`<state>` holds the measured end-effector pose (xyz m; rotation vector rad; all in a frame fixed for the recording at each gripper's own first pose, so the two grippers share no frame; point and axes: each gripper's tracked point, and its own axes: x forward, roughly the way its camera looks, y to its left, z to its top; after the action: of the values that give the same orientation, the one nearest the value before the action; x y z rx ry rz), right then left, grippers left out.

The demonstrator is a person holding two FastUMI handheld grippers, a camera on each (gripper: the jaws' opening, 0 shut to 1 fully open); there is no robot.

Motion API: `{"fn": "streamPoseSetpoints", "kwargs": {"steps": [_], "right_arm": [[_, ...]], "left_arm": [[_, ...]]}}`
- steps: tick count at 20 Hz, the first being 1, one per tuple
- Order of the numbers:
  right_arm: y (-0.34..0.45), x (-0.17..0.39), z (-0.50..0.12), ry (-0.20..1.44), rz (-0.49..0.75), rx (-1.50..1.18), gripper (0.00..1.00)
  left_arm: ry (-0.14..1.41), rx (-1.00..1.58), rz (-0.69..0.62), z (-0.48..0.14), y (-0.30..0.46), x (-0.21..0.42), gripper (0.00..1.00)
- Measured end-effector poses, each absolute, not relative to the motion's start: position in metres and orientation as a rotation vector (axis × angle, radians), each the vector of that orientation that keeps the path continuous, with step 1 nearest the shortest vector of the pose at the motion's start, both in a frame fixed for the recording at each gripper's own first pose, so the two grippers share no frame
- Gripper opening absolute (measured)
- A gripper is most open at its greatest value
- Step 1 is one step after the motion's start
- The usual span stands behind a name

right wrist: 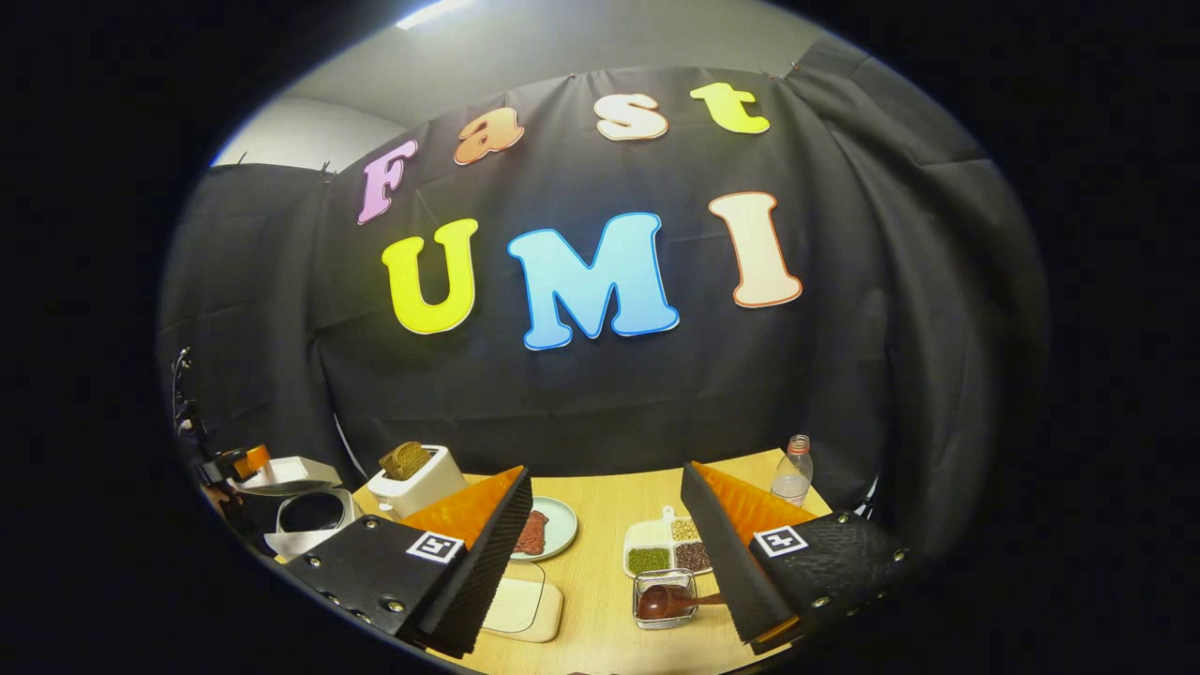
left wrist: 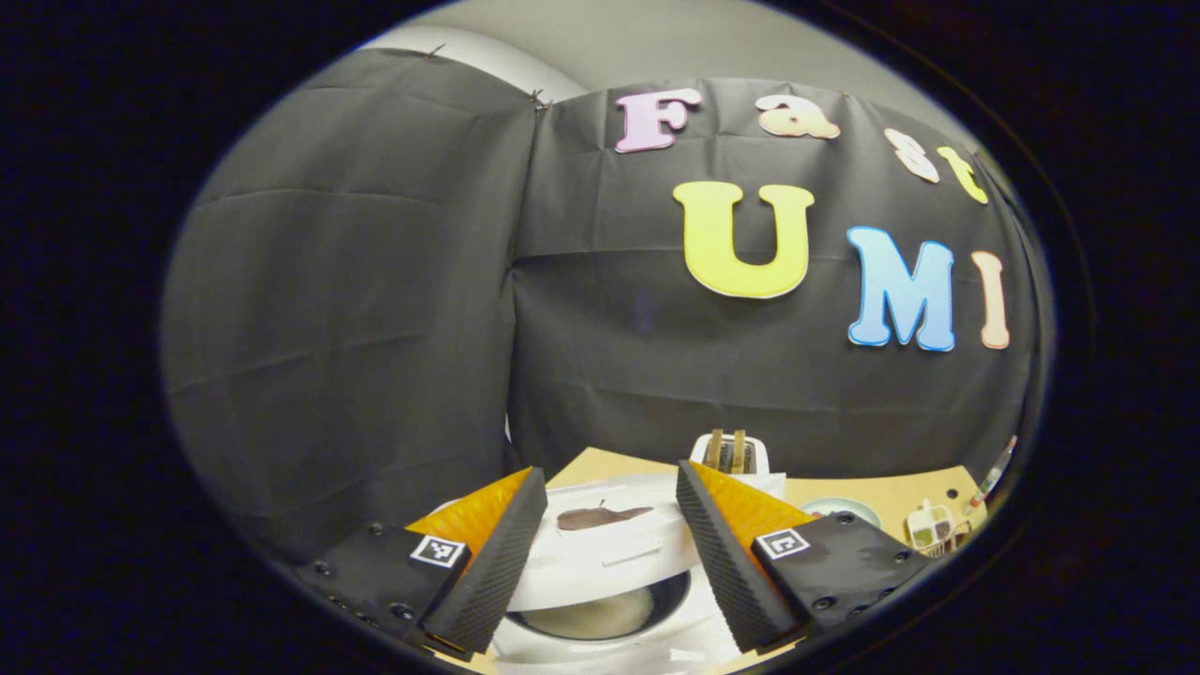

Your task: Close the left gripper, press the button to open the rice cooker; take a wooden spoon from the chopstick holder with the right hand, scoop a spoonful of rice and pour it into the rice cooker, then put the wooden spoon back into the chopstick holder.

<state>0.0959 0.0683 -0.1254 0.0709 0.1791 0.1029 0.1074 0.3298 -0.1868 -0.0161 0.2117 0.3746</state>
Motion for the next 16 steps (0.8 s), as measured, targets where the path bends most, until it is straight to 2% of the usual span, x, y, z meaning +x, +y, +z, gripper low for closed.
{"fn": "streamPoseSetpoints", "kwargs": {"steps": [1, 4, 5, 8, 9, 11, 16], "right_arm": [[0.07, 0.096, -0.125, 0.181, 0.107, 0.074, 0.97], [0.077, 0.095, -0.123, 0.177, 0.125, 0.074, 0.97], [0.078, 0.094, -0.123, 0.177, 0.128, 0.068, 0.97], [0.077, 0.093, -0.126, 0.187, 0.129, 0.072, 0.97], [0.077, 0.093, -0.125, 0.188, 0.125, 0.08, 0.97], [0.076, 0.091, -0.126, 0.189, 0.123, 0.091, 0.97], [0.071, 0.085, -0.127, 0.187, 0.113, 0.078, 0.97]], "left_arm": [[0.226, -0.017, 0.371, -0.193, 0.327, 0.103, 0.96], [0.238, -0.045, 0.393, -0.201, 0.328, 0.093, 0.97], [0.237, -0.049, 0.396, -0.203, 0.328, 0.09, 1.0], [0.262, -0.064, 0.371, -0.211, 0.322, 0.089, 0.97], [0.276, -0.07, 0.366, -0.215, 0.321, 0.09, 1.0], [0.293, -0.083, 0.369, -0.222, 0.323, 0.088, 0.97], [0.342, -0.066, 0.357, -0.245, 0.313, 0.081, 1.0]]}}
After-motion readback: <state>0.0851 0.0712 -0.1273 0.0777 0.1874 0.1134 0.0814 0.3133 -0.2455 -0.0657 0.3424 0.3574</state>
